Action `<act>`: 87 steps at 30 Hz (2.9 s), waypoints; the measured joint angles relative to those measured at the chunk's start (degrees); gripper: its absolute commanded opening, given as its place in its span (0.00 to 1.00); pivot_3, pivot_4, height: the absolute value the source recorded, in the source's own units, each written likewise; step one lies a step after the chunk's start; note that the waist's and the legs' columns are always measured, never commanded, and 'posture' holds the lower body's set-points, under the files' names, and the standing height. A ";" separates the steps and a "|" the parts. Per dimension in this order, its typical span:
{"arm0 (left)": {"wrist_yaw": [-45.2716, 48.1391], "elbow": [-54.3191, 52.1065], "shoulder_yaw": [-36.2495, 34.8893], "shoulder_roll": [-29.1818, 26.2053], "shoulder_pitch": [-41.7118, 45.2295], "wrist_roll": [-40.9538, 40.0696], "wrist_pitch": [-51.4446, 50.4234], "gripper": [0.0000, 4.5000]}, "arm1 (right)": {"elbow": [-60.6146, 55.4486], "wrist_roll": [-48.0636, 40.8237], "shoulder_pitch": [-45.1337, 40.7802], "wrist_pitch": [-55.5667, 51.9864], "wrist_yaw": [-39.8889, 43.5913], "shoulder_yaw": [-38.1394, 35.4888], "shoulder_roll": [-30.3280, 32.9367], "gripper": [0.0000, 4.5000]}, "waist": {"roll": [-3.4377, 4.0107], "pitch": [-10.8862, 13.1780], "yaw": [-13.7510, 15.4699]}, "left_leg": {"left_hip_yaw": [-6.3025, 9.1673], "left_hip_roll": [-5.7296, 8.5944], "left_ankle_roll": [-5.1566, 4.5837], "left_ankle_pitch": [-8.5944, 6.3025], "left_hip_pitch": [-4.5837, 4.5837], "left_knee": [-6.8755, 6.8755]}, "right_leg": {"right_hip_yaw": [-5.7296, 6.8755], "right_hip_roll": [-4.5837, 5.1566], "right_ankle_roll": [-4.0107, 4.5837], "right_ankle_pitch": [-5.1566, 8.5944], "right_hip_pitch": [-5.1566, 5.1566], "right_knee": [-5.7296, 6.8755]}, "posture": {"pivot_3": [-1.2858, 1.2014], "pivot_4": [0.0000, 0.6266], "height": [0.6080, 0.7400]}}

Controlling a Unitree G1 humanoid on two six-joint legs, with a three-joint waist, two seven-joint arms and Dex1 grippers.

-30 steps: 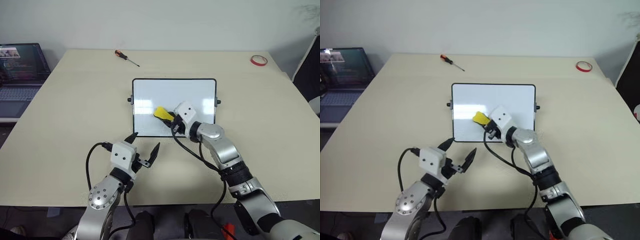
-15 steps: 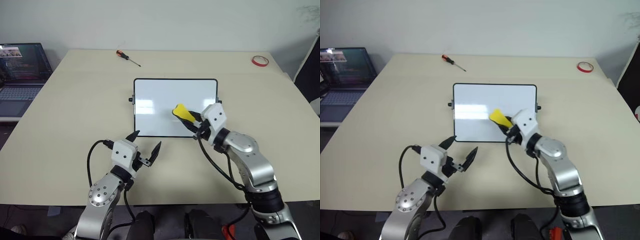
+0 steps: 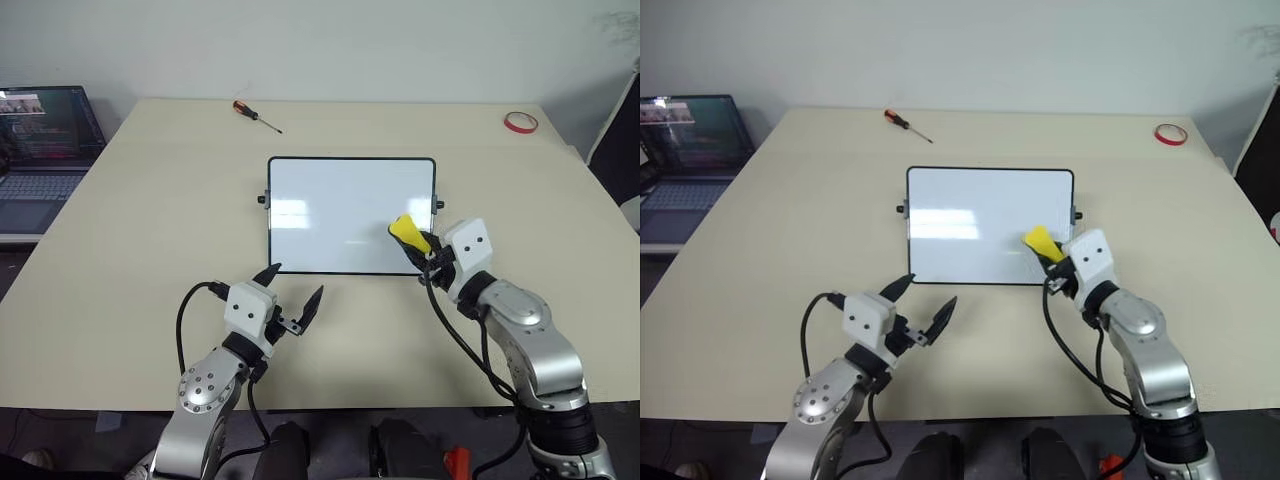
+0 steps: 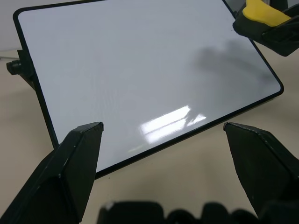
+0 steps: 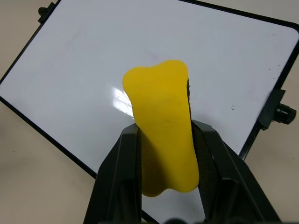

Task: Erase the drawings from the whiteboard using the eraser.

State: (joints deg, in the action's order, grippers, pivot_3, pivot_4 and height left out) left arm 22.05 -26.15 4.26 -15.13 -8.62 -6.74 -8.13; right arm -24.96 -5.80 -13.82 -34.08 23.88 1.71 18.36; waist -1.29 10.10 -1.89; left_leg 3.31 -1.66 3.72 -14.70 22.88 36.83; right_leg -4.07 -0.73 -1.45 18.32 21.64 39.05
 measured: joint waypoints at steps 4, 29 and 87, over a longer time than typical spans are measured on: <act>0.82 2.17 -0.09 -0.04 1.03 -0.25 0.87 1.00 | -0.69 0.15 0.40 -0.46 -1.99 -1.13 0.53 0.26 | 0.00 0.00 0.06 | 0.01 0.01 0.00 0.00 0.00 0.01 | 0.01 -0.01 0.00 0.00 0.00 0.00 | 0.52 0.24 1.00; 31.64 31.61 11.90 -0.37 31.52 -4.79 15.86 1.00 | -12.01 -4.28 11.91 -29.91 -11.52 -22.44 -0.89 0.26 | 0.11 -0.07 -0.02 | -0.15 0.19 -0.01 0.00 -0.15 0.07 | 0.04 -0.29 0.00 0.00 -0.15 0.07 | 0.52 0.24 1.00; 14.57 9.37 -0.95 -2.25 19.17 -10.21 -3.19 1.00 | -20.88 -14.43 14.87 -25.19 -14.44 -28.39 -7.44 0.99 | 0.23 -0.16 0.04 | 0.02 0.00 -0.02 0.01 -0.11 0.11 | 0.00 -0.12 -0.04 0.02 -0.20 0.08 | 0.52 0.24 1.00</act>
State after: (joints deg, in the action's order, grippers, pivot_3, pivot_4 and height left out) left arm 36.62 -16.78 3.30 -17.37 10.54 -16.95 -11.32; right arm -45.85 -20.23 1.05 -59.27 9.44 -26.68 10.92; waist -1.06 9.94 -1.85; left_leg 3.33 -1.66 3.70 -14.69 22.78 36.94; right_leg -4.08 -0.85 -1.49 18.34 21.44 39.12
